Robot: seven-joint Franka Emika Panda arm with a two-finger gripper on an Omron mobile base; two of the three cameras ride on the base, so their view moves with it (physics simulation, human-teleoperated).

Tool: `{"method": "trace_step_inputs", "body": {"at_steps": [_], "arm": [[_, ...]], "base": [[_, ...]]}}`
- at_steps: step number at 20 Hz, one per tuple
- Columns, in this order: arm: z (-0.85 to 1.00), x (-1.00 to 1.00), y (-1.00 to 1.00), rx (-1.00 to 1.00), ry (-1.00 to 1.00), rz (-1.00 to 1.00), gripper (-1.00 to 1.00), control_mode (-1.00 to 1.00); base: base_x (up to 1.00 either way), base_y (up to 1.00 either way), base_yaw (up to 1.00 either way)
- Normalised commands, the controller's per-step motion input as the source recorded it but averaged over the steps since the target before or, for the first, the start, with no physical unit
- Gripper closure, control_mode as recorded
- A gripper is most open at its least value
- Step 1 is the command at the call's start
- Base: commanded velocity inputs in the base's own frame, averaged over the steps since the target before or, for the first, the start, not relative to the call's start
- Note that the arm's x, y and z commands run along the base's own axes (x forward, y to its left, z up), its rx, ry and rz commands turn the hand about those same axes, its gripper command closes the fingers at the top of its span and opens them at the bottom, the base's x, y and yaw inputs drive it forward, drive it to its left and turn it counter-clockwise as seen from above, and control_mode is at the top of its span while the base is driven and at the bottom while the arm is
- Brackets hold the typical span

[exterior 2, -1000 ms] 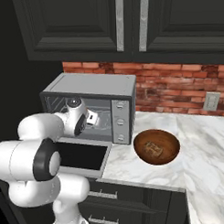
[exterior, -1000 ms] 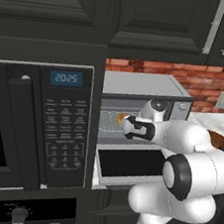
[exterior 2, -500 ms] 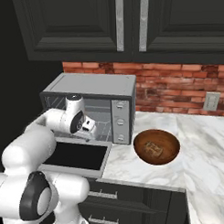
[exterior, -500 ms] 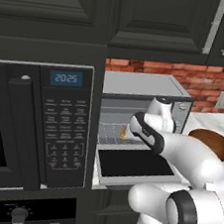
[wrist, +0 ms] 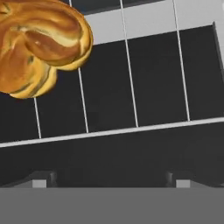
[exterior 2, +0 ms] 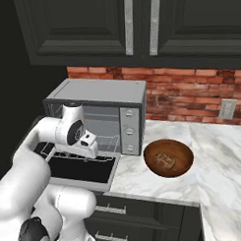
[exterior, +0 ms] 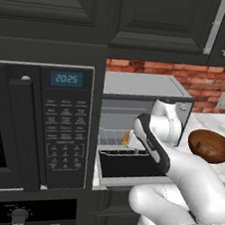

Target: Pick up the heated bread from the toaster oven and place it in the bowl. Then move the bread bowl to the dining counter.

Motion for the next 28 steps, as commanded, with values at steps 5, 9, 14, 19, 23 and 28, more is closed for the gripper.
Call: {"method": "trace_step_inputs", "body": {"at_steps": [5, 9, 14, 19, 23, 28], "arm": [[0.85, 0.21, 0.35, 0.0, -0.11, -0.05, -1.0, -1.0], [0.14, 0.59, 0.3, 0.02, 0.0, -0.23, -1.0, -1.0], [-0.31, 0.35, 0.18, 0.01, 0.0, -0.2, -1.0, -1.0], [-0.28, 0.28, 0.18, -0.02, -0.01, -0.09, -1.0, -1.0], [-0.36, 0.26, 0.03, -0.06, -0.03, 0.0, -1.0, -1.0], [-0.22, 0.24, 0.03, -0.05, -0.04, 0.0, -1.0, -1.0]], "base": [[0.0, 0.0, 0.0], [0.0, 0.0, 0.0], [0.0, 0.0, 0.0], [0.0, 0.0, 0.0], [0.0, 0.0, 0.0], [0.0, 0.0, 0.0]]}}
